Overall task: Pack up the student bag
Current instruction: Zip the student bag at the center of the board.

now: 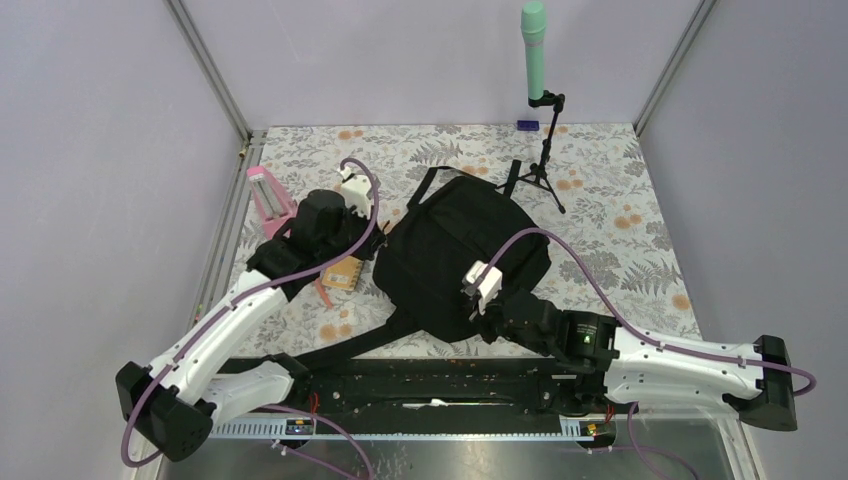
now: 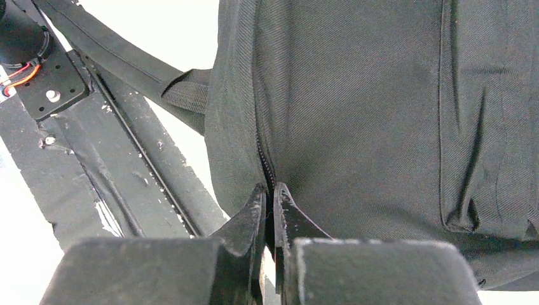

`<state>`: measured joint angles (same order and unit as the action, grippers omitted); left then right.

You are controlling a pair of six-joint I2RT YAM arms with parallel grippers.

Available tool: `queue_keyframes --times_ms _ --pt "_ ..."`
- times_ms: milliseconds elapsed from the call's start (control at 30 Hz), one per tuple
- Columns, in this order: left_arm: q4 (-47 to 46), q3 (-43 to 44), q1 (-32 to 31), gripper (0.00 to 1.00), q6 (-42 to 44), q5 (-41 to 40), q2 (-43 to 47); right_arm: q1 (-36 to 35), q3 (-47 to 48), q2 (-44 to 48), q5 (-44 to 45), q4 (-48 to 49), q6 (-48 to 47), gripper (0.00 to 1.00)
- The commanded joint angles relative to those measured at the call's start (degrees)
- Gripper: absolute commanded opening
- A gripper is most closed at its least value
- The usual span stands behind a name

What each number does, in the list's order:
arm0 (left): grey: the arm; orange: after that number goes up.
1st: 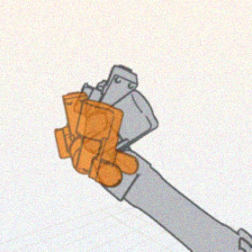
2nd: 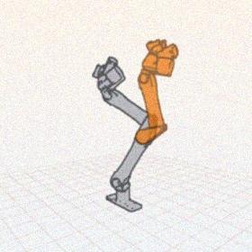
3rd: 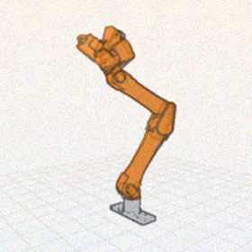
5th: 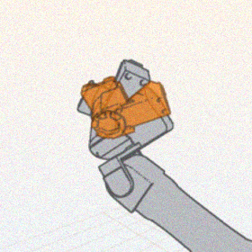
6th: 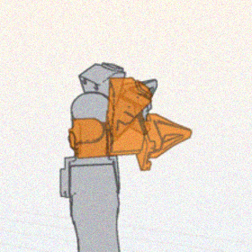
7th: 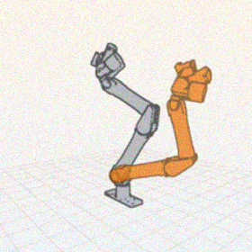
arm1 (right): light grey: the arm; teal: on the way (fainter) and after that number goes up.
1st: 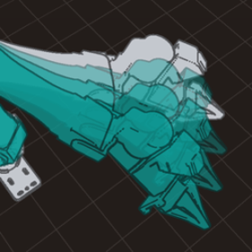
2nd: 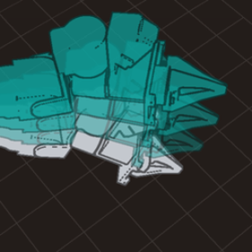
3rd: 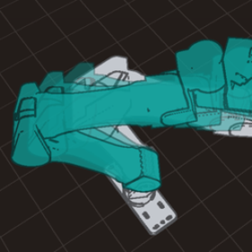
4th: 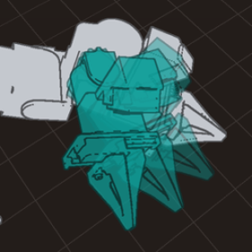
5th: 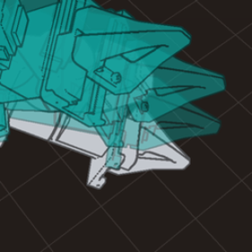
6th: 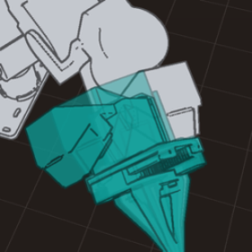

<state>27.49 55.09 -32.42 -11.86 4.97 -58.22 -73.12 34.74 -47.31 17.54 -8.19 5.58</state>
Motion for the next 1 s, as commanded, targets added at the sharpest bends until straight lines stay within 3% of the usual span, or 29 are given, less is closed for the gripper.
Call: queue_keyframes --times_ms 0,400,467,567,733,967 --pt "-4.1 6.0 2.7 0.0 3.6 1.8 -2.2 -0.8 -0.3 3.9 0.2 -2.8 0.6 0.0" --pt "-7.5 10.1 3.7 0.0 3.2 6.6 -9.2 -0.8 -0.2 7.6 0.1 -6.2 1.9 0.0" --pt "-8.6 9.1 3.8 0.0 3.4 7.8 -8.4 -0.8 0.4 7.4 3.0 -6.7 3.6 0.07" --pt "-11.0 6.0 3.8 0.0 3.6 10.0 -5.5 -0.7 3.5 7.0 7.5 -8.6 6.9 0.3" --pt "-11.6 4.0 3.8 0.0 4.2 12.8 -2.8 -0.7 7.1 5.6 4.2 -3.3 5.3 0.61" --pt "-10.7 4.1 3.8 0.0 3.5 15.4 -2.5 -0.7 15.3 -7.5 10.9 0.9 2.7 0.73"
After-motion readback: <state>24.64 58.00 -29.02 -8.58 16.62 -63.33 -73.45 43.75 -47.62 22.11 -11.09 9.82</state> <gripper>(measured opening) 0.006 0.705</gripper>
